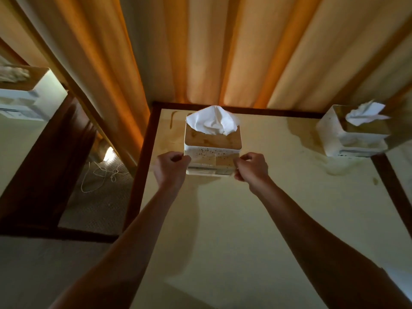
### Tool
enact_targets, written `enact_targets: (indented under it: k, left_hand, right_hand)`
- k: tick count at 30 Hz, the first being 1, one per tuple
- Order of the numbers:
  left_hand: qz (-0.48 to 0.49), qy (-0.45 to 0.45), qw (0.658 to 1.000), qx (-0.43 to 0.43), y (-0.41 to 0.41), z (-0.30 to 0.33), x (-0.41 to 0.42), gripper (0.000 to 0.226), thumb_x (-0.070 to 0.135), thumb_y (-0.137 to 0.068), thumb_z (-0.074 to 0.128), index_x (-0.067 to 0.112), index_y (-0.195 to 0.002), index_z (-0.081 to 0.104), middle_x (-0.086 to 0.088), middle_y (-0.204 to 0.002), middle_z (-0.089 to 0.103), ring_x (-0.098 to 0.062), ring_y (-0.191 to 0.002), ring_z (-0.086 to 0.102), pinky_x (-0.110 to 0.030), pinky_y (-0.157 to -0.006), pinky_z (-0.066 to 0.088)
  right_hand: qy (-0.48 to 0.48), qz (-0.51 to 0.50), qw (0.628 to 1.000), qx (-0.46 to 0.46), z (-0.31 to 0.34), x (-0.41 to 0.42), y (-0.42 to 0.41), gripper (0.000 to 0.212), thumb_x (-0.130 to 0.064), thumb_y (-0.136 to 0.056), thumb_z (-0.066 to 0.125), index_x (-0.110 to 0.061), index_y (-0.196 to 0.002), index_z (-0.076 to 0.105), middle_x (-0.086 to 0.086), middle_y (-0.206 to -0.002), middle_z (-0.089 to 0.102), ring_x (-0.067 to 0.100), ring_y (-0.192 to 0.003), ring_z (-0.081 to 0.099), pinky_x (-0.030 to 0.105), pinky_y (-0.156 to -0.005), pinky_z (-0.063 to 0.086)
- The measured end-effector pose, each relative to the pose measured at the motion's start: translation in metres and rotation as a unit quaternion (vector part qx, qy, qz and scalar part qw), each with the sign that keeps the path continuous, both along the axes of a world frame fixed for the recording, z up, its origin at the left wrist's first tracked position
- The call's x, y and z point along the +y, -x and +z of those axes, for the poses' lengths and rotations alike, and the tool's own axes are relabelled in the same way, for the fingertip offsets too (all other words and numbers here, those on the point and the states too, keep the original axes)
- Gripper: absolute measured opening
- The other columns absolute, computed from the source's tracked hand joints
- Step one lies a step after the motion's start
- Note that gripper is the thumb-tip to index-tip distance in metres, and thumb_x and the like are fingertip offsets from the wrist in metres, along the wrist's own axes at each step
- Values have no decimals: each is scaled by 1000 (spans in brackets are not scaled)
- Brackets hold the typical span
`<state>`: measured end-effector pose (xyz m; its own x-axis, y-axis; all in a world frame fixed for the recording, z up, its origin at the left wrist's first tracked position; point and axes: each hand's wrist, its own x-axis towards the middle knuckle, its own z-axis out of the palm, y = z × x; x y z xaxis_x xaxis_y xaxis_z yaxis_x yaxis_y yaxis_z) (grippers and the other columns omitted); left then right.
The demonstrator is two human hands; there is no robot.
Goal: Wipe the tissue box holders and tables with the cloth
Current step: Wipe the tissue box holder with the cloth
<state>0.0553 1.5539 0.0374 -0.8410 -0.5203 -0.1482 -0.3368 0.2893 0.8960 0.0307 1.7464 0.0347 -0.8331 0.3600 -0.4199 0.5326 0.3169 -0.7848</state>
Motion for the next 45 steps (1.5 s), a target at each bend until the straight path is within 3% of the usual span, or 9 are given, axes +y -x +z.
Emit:
enact_targets:
  k: [5, 16, 28, 30, 32, 35, 37, 41, 45]
  left_hand:
    - [-17, -1, 1000, -9, -81, -12, 49, 11, 20, -65, 73, 19, -75, 78, 9, -65, 68, -13, -68, 65, -29, -66, 51]
    - [-16, -21, 999, -26, -221, -30, 150, 9, 13, -67, 74, 21, -71, 74, 5, -61, 67, -15, -62, 61, -27, -60, 47]
    - [-61, -44, 995, -65, -269, -26, 169, 7, 17, -73, 70, 20, -79, 69, -2, -73, 70, -27, -74, 67, -29, -60, 50]
    - [-80, -45, 992, -81, -267, -22, 165, 29, 29, -65, 66, 20, -93, 70, 0, -79, 71, -26, -78, 68, -39, -72, 57]
    - [-90, -29, 992, -88, -264, -19, 160, 56, 39, -62, 62, 19, -114, 66, 6, -85, 70, -23, -83, 68, -44, -80, 57]
    - [-90, -18, 993, -74, -257, -12, 154, 53, 34, -75, 70, 18, -125, 60, 10, -90, 66, -21, -93, 65, -41, -87, 53]
    - [-104, 13, 993, -56, -248, -8, 152, 46, 28, -82, 70, 17, -125, 60, 5, -96, 66, -20, -94, 63, -38, -87, 51]
    - [-144, 121, 982, 22, -227, 5, 153, 42, 29, -85, 69, 15, -124, 61, -4, -106, 65, -22, -91, 60, -35, -81, 48]
    - [-205, 288, 914, 199, -217, 13, 169, 34, 12, -78, 68, 7, -111, 65, -11, -96, 63, -28, -92, 55, -35, -71, 46]
  right_hand:
    - [7, -20, 1000, -5, 0, 54, -83, 10, -20, -80, 70, -11, -82, 67, 12, -69, 72, 21, -49, 64, 52, -67, 62]
    - [17, -16, 1000, -9, -12, 157, -233, 10, -18, -84, 69, -8, -87, 66, 7, -57, 67, 18, -47, 60, 41, -61, 59]
    - [-7, 23, 999, 45, -23, 181, -295, 18, -28, -89, 69, -15, -100, 70, 6, -79, 74, 16, -61, 69, 35, -61, 58]
    - [-26, 37, 998, 47, -20, 180, -296, 25, -34, -88, 68, -17, -106, 70, 5, -94, 74, 16, -76, 70, 39, -72, 60]
    - [-62, 38, 997, 38, -6, 182, -299, 34, -35, -90, 67, -14, -116, 68, 5, -108, 73, 10, -83, 63, 24, -78, 54]
    - [-107, 42, 993, 40, 22, 188, -298, 36, -31, -97, 61, -13, -129, 61, 4, -120, 67, 1, -77, 43, -9, -61, 25]
    - [-106, 44, 992, 58, 25, 192, -288, 37, -29, -96, 62, -13, -130, 60, 4, -120, 68, 3, -79, 48, -5, -63, 29]
    - [-102, 21, 989, 107, 21, 189, -260, 33, -23, -90, 66, -14, -121, 65, 2, -106, 71, 14, -91, 62, 32, -83, 51]
    - [-116, 1, 987, 110, 21, 198, -239, 30, -17, -91, 66, -10, -120, 66, 7, -116, 71, 18, -96, 64, 36, -91, 53]
